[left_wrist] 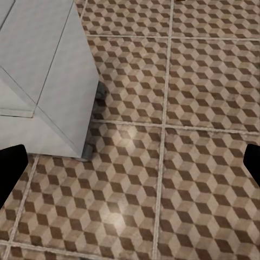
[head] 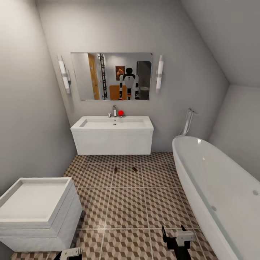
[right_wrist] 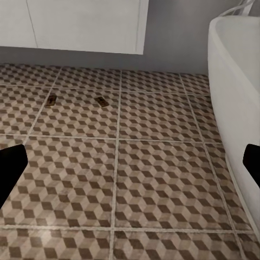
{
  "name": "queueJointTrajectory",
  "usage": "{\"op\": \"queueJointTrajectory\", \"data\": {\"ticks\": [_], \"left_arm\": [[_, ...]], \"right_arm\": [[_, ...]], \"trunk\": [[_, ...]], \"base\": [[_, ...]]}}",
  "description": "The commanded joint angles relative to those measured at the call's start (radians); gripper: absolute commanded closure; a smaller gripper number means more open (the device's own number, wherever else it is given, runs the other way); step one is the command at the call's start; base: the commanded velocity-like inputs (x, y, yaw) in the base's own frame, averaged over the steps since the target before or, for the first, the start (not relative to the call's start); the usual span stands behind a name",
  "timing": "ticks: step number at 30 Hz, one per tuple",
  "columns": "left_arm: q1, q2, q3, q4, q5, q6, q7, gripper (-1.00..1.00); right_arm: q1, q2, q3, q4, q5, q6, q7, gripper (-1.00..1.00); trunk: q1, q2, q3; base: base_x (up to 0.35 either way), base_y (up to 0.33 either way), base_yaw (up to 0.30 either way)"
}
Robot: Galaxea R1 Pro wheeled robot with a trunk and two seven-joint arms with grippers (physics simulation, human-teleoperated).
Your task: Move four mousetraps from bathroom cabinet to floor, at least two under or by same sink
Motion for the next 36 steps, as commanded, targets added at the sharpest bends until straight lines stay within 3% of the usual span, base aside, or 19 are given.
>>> {"op": "queueJointTrajectory", "data": {"ticks": [1,36], "left_arm": [[-0.002,0.000,-0.004,0.004,0.009,-0.006,-0.002,-1.00],[-0.002,0.000,-0.004,0.004,0.009,-0.006,-0.002,-1.00]], "right_arm": [[-0.001,0.001,0.009,0.001,-0.007,-0.003,-0.003,-1.00],[-0.001,0.001,0.009,0.000,-0.007,-0.003,-0.005,-1.00]], "trunk": [[0.001,-0.002,-0.002],[0.001,-0.002,-0.021]], "base": [[0.000,0.000,0.000],[0.000,0.000,0.196]]}}
